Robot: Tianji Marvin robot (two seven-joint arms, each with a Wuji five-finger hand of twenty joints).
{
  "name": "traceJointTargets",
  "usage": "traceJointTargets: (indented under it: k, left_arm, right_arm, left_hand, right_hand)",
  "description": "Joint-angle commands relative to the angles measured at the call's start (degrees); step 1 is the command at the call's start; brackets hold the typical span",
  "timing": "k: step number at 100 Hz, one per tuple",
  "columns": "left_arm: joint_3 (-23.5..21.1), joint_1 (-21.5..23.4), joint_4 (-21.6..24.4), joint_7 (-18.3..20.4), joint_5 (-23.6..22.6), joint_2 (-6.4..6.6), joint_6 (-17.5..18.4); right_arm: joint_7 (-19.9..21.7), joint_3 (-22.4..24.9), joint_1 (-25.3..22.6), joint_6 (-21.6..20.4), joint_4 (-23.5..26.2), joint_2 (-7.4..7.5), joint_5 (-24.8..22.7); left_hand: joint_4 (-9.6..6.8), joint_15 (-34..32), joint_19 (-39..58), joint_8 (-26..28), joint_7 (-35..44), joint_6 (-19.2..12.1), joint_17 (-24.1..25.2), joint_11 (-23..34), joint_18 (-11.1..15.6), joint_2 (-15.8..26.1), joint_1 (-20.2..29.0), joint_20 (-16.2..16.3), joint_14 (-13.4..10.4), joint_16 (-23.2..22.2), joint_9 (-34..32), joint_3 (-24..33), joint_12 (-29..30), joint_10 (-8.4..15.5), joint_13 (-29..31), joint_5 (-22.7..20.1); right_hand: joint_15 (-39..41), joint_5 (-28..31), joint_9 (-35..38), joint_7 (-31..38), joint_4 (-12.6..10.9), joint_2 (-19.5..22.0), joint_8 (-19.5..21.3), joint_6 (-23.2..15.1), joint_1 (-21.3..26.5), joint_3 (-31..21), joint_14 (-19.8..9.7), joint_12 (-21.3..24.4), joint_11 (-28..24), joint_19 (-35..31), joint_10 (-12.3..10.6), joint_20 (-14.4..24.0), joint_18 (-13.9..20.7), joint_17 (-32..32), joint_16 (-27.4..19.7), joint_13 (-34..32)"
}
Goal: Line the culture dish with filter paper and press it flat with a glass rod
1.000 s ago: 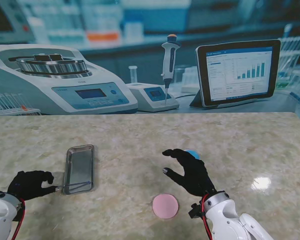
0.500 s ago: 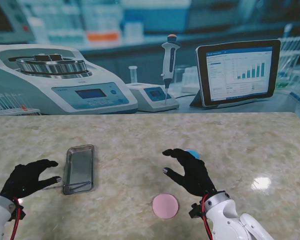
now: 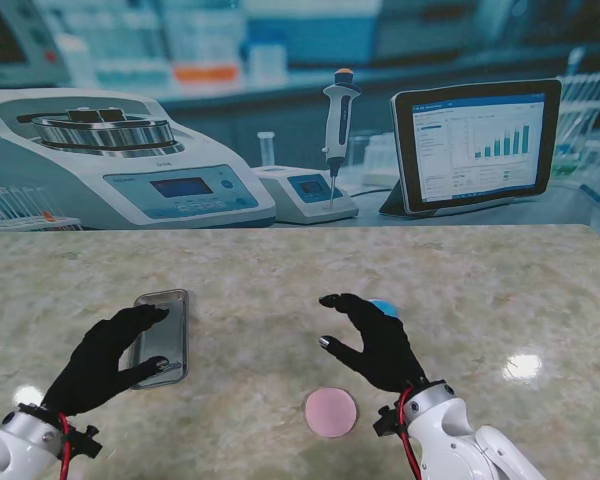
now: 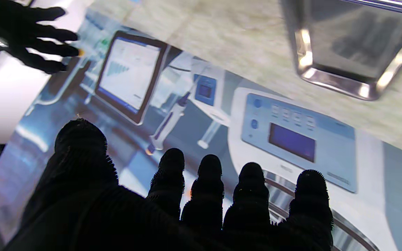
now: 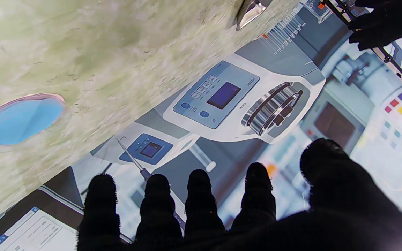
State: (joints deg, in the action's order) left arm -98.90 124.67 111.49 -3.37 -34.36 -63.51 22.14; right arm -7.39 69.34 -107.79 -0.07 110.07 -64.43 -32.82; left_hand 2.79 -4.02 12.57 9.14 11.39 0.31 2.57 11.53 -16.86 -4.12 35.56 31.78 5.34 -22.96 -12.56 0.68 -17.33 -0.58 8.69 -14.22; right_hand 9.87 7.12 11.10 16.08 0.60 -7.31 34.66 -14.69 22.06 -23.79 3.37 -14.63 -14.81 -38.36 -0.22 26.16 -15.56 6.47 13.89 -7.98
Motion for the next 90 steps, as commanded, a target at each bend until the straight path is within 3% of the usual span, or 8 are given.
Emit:
traceJointTargets:
  k: [1, 23, 30, 33, 44, 58, 90]
  left_arm:
    - [1.59, 1.39, 1.88, 0.25, 0.81, -0.80, 0.74]
    - [7.78, 4.30, 5.00, -4.17, 2.66, -1.52, -0.75]
    - [9.46, 5.44, 5.80, -5.31, 2.59, -1.65, -1.48]
    - [10.12, 5.96, 6.07, -5.67, 2.63, -1.68, -1.68]
    - [12.28, 6.79, 6.26, -6.41, 2.88, -1.67, -1.53]
    - [14.85, 5.98, 5.59, -6.46, 4.66, -1.62, -0.98]
    - [19.76, 0.82, 2.83, -8.25, 8.12, -2.08, -3.67]
  right_arm:
    - [-0.04, -0.50, -0.12, -0.22, -0.11, -0.14, 0.02]
    - [-0.39, -1.24, 0.21, -1.00, -0.76, -0.18, 0.25]
    - [-0.42, -1.47, 0.30, -1.33, -1.03, -0.17, 0.29]
    - [-0.44, -1.58, 0.33, -1.47, -1.15, -0.17, 0.28]
    - [-0.67, -2.11, 0.55, -1.77, -1.49, -0.21, 0.46]
    - [-1.06, -2.68, 1.06, -1.91, -1.98, -0.35, 0.96]
    - [-1.56, -4.16, 2.45, -2.03, -3.49, -0.52, 1.57]
  left_hand:
    - [-1.75, 1.15, -4.19, -0.94, -1.77, -0.13, 1.59, -1.84, 2.64, 2.30, 1.06, -2.05, -2.25, 1.21, 2.27, -0.89, 1.73, 1.95, -2.80, 1.86]
    - [-1.94, 1.23, -7.00, -0.57, -0.97, 0.45, 2.82, -2.80, 2.59, 3.06, 2.54, -3.58, -2.12, 1.46, 2.66, -0.82, 0.87, 1.48, -4.85, 2.22]
    - [-2.01, 1.49, -8.44, -0.79, -1.33, 0.44, 2.43, -5.58, 2.27, 3.39, 2.79, -5.41, -2.23, 1.53, 3.96, -1.09, 1.80, 1.88, -6.15, 2.97]
    - [-2.06, 1.70, -8.99, -0.92, -1.57, 0.50, 2.31, -7.07, 2.41, 3.55, 2.77, -6.26, -2.43, 1.79, 4.42, -1.11, 2.05, 2.11, -6.59, 3.62]
    - [-2.11, 3.65, -11.11, -2.61, -4.29, 0.69, 1.54, -11.30, 3.30, 3.84, 2.40, -11.94, -3.37, 8.00, 5.80, -1.24, 2.54, 2.80, -6.55, 5.28]
    - [-2.06, 4.96, -12.91, -4.31, -7.34, 0.68, 0.91, -12.45, 4.99, 3.90, 1.70, -18.09, -4.97, 15.61, 6.32, -1.31, 8.87, 3.42, -6.89, 5.26]
    - [-2.00, 5.23, -13.49, -4.18, -7.12, 0.13, 0.94, -12.31, 5.54, 4.06, 1.42, -20.86, -5.53, 17.43, 6.28, -1.38, 9.20, 3.63, -7.02, 5.18]
  right_hand:
    - [-2.46, -2.06, -1.15, -1.95, -0.44, 0.80, -0.96, -0.23, -0.50, 0.45, -2.15, 1.19, 2.25, 1.49, -2.68, -1.06, 0.74, 1.18, -0.53, 2.18]
    - [-3.67, -2.23, -1.42, -5.70, -1.09, 1.13, -1.14, -0.49, 0.58, 0.03, -2.77, 1.81, 4.40, 2.45, -3.17, -1.14, 1.06, 1.24, -1.19, 2.48]
    - [-3.94, -2.26, -1.50, -6.55, -1.37, 1.19, -1.03, -0.50, 0.74, -0.04, -2.87, 1.94, 4.82, 2.64, -3.27, -1.16, 1.15, 1.28, -1.30, 2.56]
    - [-4.17, -0.62, -1.49, -12.27, -2.43, 1.32, 2.64, -0.48, 0.90, 0.56, -2.92, 1.53, 5.51, 3.17, -3.28, -0.56, 1.19, 1.21, -1.19, 2.57]
    - [-5.47, -0.27, -1.56, -14.19, -2.40, 1.43, 3.06, -0.57, 0.76, 0.61, -3.04, 2.17, 6.83, 4.37, -3.52, -1.05, 1.42, 1.26, -1.89, 2.76]
    - [-7.86, 0.47, -1.93, -16.66, -2.09, 1.30, 1.71, -0.77, 0.38, 0.63, -2.87, 2.94, 8.84, 6.75, -3.70, -2.34, 1.59, 1.53, -3.05, 3.51]
    - [-10.12, 0.60, -2.26, -17.20, -1.70, 1.49, -0.06, -0.94, -0.42, 0.77, -2.95, 3.08, 10.47, 10.26, -3.98, -4.03, 1.73, 1.70, -3.84, 3.98]
